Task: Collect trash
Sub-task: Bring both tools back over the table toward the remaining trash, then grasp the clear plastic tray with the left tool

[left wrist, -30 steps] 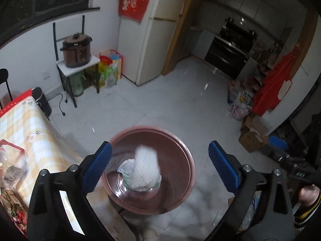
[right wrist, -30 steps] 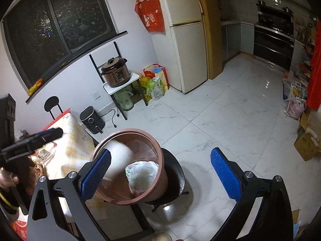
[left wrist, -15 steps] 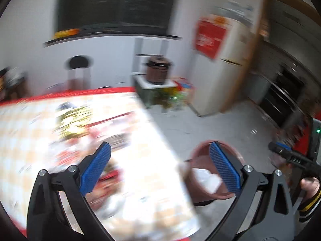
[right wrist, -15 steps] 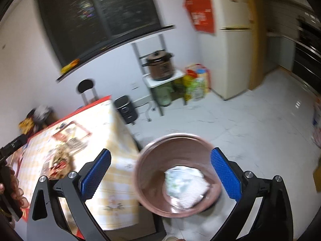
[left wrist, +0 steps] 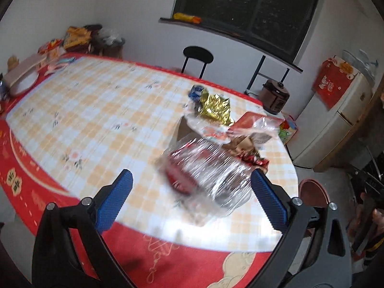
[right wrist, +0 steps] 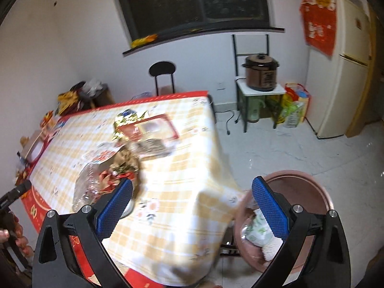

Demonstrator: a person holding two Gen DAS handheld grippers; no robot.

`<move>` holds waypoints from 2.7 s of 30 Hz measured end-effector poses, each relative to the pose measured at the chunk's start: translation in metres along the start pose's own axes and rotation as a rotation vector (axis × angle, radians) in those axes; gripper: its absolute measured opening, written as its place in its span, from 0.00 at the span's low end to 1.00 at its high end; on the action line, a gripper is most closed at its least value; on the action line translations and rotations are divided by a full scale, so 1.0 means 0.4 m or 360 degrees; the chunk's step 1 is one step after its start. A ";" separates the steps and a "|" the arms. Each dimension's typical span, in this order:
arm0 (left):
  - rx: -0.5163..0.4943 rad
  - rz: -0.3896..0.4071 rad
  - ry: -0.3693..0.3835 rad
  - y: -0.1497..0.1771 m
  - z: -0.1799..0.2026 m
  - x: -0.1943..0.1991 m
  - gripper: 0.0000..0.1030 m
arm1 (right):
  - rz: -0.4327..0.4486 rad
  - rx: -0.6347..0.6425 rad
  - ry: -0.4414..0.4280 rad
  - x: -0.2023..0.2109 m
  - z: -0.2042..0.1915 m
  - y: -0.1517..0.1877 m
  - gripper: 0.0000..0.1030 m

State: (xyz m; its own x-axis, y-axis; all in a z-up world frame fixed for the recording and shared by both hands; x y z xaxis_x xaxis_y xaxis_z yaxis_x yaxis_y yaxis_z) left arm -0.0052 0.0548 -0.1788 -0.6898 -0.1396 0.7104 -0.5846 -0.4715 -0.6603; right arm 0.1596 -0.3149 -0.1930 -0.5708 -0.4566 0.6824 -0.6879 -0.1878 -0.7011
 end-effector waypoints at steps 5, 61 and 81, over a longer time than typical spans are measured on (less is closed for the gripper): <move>0.0064 -0.0101 0.0128 0.031 -0.033 -0.054 0.94 | -0.0019 0.0064 0.0006 -0.009 -0.104 0.000 0.95; 0.0470 -0.0798 0.1013 -0.253 -0.104 -0.739 0.29 | -0.0193 -0.0015 0.0496 -0.229 -0.349 -0.103 0.95; 0.0567 -0.0386 0.0719 -0.319 -0.447 -0.533 0.29 | -0.0243 0.0413 0.0250 -0.434 -0.595 -0.251 0.95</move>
State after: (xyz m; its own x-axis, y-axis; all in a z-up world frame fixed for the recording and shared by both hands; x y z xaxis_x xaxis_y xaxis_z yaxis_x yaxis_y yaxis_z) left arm 0.1399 0.3004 -0.2896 -0.7134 0.3531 0.6054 -0.6226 -0.7159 -0.3161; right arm 0.2210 -0.0097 -0.1920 -0.5458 -0.2705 0.7930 -0.6454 -0.4679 -0.6038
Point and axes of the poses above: each gripper's, at about its wrist camera, not at the fingertips, and x roughly against the way its jaws point, z to its right, y to its underside, the point moved 4 cm from there along -x, roughly the way its jaws point
